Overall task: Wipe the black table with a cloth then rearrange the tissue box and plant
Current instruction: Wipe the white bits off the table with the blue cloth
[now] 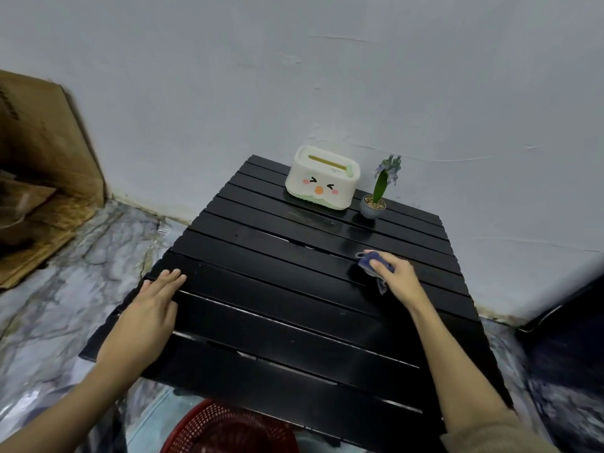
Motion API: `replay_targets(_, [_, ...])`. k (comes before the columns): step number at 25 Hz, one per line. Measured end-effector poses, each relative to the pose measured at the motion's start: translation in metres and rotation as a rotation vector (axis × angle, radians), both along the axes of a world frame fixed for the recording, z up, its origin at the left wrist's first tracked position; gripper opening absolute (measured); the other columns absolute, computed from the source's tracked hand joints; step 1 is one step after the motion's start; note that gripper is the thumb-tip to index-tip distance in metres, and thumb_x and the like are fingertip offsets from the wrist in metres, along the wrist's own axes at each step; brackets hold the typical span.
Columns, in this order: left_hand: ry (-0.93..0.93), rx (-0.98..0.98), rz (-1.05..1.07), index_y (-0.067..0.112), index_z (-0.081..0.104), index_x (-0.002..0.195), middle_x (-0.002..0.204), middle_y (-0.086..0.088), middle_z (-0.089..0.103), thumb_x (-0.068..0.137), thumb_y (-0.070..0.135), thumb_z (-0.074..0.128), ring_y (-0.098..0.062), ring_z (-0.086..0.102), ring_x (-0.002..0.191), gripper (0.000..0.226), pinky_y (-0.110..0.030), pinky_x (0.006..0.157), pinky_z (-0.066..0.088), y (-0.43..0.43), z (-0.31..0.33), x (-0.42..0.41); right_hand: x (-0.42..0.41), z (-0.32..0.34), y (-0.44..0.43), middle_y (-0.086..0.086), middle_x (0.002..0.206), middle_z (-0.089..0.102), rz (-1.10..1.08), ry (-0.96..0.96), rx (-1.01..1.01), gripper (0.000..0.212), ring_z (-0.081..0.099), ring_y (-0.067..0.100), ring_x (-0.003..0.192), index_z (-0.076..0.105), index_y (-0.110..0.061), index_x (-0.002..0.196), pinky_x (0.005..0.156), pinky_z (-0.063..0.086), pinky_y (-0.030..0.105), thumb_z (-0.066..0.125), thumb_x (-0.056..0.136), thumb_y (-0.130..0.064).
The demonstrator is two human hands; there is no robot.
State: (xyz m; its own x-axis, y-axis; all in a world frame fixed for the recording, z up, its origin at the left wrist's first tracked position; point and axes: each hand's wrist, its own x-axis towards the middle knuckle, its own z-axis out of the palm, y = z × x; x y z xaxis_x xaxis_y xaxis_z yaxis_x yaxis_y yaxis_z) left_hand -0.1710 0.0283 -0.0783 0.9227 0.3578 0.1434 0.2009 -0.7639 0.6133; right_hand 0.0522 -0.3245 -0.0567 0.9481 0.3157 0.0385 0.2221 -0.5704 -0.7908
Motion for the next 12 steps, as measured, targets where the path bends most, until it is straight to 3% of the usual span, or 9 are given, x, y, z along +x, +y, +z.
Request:
replay_targets(1, [-0.001, -0.001, 0.001, 0.007, 0.04, 0.133, 0.147, -0.009, 0.035, 0.089, 0.0, 0.037, -0.018, 0.023, 0.14, 0.045, -0.03, 0.117, 0.006, 0.0, 0.0, 0.0, -0.008, 0.001, 0.014, 0.005, 0.101, 0.068, 0.072, 0.029, -0.001, 0.019, 0.063, -0.004, 0.08, 0.066, -0.021, 0.105, 0.07, 0.043, 0.005, 0.056, 0.089, -0.021])
replay_targets(3, [-0.004, 0.001, 0.004, 0.006, 0.039, 0.133, 0.147, -0.009, 0.035, 0.089, 0.0, 0.037, -0.018, 0.023, 0.14, 0.045, -0.029, 0.117, 0.007, -0.001, 0.002, -0.001, -0.028, 0.006, 0.041, 0.003, 0.103, 0.067, 0.21, 0.076, 0.01, 0.019, 0.062, -0.009, 0.08, 0.066, -0.018, 0.105, 0.073, 0.044, 0.005, 0.055, 0.09, -0.018])
replay_targets(6, [-0.012, -0.008, 0.01, 0.007, 0.039, 0.134, 0.148, -0.008, 0.034, 0.09, 0.001, 0.036, -0.017, 0.022, 0.14, 0.045, -0.029, 0.117, 0.007, -0.001, 0.003, -0.003, -0.064, 0.014, 0.072, -0.001, 0.107, 0.067, 0.369, 0.129, 0.0, 0.022, 0.062, 0.004, 0.095, 0.065, -0.016, 0.108, 0.081, 0.044, 0.011, 0.055, 0.09, -0.021])
replay_targets(10, [-0.01, -0.017, 0.01, 0.008, 0.037, 0.135, 0.149, -0.008, 0.033, 0.09, 0.002, 0.034, -0.016, 0.021, 0.141, 0.045, -0.028, 0.117, 0.006, -0.002, 0.005, -0.004, -0.127, 0.013, 0.096, -0.002, 0.113, 0.066, 0.566, 0.085, -0.049, 0.022, 0.062, 0.033, 0.099, 0.063, -0.035, 0.107, 0.086, 0.048, 0.046, 0.055, 0.086, -0.033])
replay_targets(12, [-0.007, -0.019, 0.013, 0.008, 0.036, 0.136, 0.149, -0.007, 0.032, 0.091, 0.003, 0.033, -0.016, 0.02, 0.141, 0.045, -0.029, 0.118, 0.006, -0.003, 0.006, -0.004, -0.163, 0.015, 0.104, 0.0, 0.117, 0.065, 0.641, 0.097, -0.024, 0.025, 0.061, 0.026, 0.104, 0.064, -0.027, 0.11, 0.091, 0.046, 0.047, 0.058, 0.086, -0.023])
